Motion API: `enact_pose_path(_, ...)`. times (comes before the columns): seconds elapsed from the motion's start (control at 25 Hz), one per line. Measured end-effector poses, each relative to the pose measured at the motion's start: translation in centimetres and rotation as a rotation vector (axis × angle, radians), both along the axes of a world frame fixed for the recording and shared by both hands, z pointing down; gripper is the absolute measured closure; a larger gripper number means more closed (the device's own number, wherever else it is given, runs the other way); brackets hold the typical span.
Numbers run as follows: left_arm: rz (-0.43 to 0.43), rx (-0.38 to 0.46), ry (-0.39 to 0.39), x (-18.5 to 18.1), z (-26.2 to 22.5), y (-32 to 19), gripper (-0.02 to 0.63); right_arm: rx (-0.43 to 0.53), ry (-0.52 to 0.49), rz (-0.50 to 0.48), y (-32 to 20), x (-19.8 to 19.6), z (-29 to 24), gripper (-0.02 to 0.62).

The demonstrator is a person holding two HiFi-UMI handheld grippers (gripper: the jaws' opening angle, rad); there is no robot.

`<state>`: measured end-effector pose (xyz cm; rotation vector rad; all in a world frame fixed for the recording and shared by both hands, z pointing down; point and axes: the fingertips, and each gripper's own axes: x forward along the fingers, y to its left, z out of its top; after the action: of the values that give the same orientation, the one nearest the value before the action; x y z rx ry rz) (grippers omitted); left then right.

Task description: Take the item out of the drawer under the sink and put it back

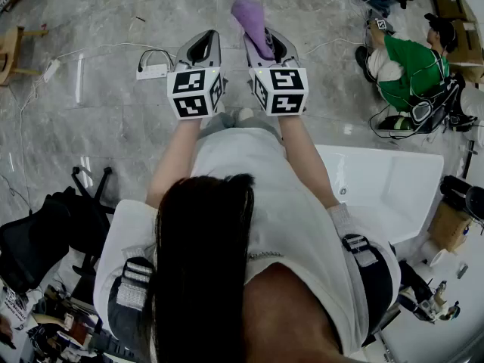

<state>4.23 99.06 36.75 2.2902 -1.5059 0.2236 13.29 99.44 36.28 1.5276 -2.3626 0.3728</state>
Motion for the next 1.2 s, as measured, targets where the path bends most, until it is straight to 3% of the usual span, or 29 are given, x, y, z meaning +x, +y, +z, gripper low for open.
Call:
enact_pose_path(0.56, 0.011, -0.007, 0.001, -2.9, 0.8, -1.6, 0.597, -0.027, -0.055, 0.009, -1.5, -2.9, 0.7, 0.439)
enact_pose_path(1.2, 0.018, -0.028, 0.024, -5.1, 1.3, -5.5, 0.597, -0.045, -0.116, 0.108, -5.4, -2.0, 1.3, 0.44)
